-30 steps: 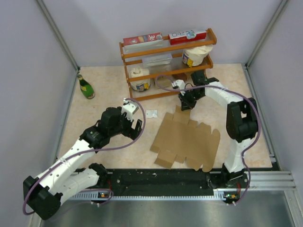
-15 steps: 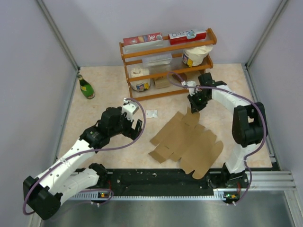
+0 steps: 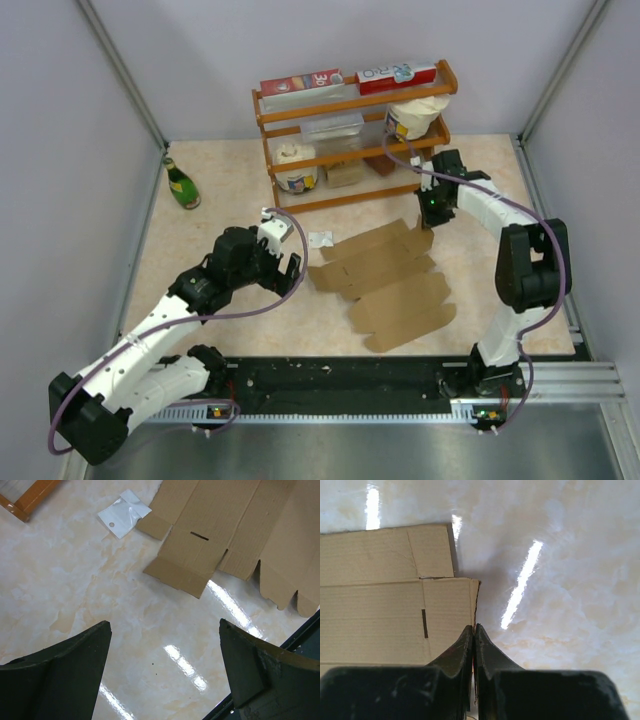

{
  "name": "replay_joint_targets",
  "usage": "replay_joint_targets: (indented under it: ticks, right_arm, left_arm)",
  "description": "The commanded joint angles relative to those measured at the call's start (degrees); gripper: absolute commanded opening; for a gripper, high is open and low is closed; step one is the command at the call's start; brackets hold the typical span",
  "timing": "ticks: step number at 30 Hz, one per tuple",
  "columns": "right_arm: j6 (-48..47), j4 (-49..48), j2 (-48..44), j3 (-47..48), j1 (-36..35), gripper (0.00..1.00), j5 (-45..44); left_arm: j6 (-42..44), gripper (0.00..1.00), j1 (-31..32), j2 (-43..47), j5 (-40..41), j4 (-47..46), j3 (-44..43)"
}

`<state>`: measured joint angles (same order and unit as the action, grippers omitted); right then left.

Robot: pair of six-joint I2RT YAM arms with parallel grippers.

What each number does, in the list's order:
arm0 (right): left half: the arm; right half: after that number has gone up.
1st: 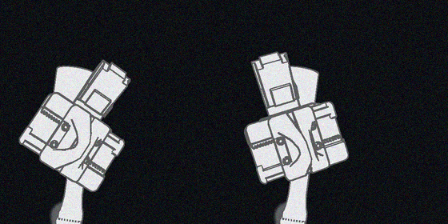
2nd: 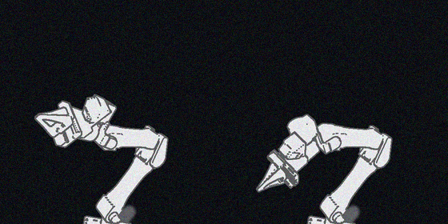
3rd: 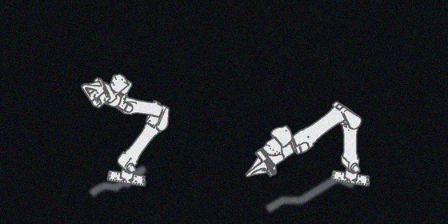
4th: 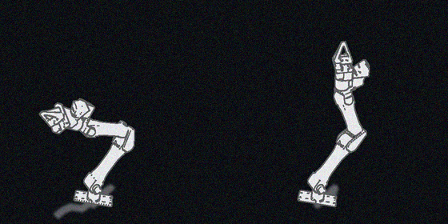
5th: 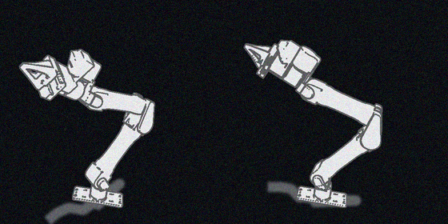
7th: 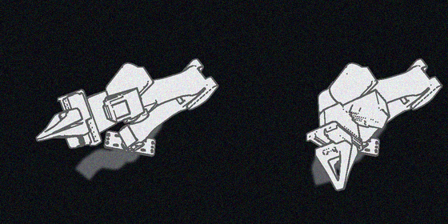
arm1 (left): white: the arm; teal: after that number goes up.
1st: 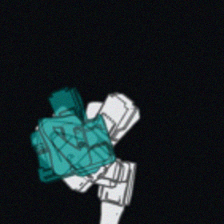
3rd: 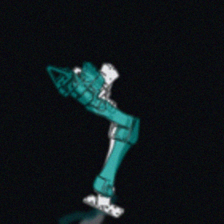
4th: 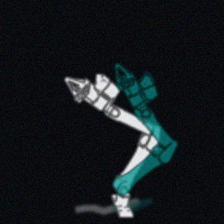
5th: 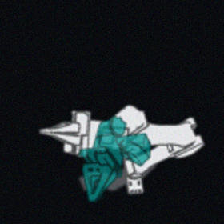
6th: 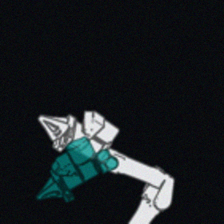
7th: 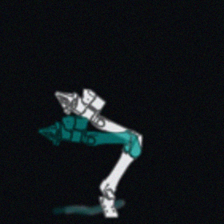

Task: Fold the paper box

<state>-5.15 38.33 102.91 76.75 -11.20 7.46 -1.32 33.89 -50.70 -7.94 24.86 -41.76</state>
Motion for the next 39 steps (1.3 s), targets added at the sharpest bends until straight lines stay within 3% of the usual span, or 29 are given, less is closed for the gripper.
replay_joint_targets:
  ticks: [1,16,26,39]
  right_arm:
    - [4.2,-1.8,-2.9,-1.6,1.3,0.0,-4.0]
    - [4.7,0.0,-8.8,-4.9,3.0,0.0,-19.7]
    - [15.4,-1.1,-10.8,-7.3,3.3,0.0,-10.8]
    - [25.0,-9.7,-25.6,-22.5,3.2,0.0,-5.7]
  left_arm:
    - [0.4,0.92,-0.2,1.5,-0.7,-1.7,-0.2]
    - [0.3,0.92,-0.2,1.5,-1.6,-1.7,-0.1]
    - [0.2,0.92,-0.2,1.9,-0.8,-1.7,-0.1]
    - [-0.2,0.95,-0.2,2.2,0.7,-1.1,-0.2]
